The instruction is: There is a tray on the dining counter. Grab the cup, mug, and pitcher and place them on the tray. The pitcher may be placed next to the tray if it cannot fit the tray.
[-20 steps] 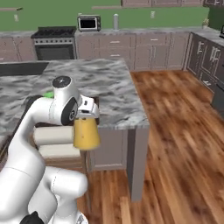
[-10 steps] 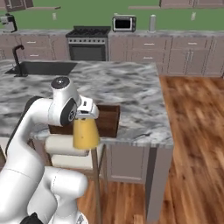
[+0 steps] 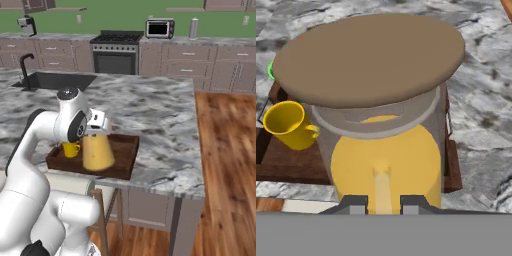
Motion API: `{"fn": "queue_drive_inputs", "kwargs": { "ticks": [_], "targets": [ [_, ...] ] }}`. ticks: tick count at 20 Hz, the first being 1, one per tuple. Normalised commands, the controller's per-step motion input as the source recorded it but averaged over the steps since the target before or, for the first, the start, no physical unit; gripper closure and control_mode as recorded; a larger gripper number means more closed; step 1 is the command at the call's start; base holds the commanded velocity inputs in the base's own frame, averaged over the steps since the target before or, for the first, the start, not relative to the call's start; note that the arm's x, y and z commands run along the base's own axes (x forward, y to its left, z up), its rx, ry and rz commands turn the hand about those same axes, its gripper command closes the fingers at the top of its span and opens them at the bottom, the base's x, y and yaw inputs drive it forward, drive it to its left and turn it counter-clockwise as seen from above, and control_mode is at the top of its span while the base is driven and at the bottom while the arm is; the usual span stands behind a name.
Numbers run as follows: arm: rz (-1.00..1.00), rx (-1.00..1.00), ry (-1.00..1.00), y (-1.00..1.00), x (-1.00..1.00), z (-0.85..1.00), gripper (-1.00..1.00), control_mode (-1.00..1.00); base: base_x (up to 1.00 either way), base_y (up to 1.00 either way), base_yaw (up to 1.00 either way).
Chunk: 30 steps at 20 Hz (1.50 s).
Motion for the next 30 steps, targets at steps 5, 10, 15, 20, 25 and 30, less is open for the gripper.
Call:
{"fn": "queue_drive_inputs", "kwargs": {
  "ticks": [5,10,15,20,25,30],
  "targets": [
    [0.0,0.0,0.0,0.0,0.0,0.0,1.0,1.0,0.42,-0.24,0.1],
    [0.01,0.08,0.0,-0.23,0.82,0.0,1.0,-1.0,0.0,0.0,0.0],
    [0.02,0.07,-0.01,-0.2,0.85,-0.01,1.0,-1.0,0.0,0.0,0.0],
    [0.04,0.02,0.0,-0.04,0.83,-0.08,1.0,-1.0,0.0,0.0,0.0],
    [0.04,0.0,-0.01,0.0,0.75,-0.32,1.0,-1.0,0.0,0.0,0.0],
    [0.04,0.0,-0.05,0.0,0.45,-0.35,1.0,-1.0,0.0,0.0,0.0]
  ]
}}
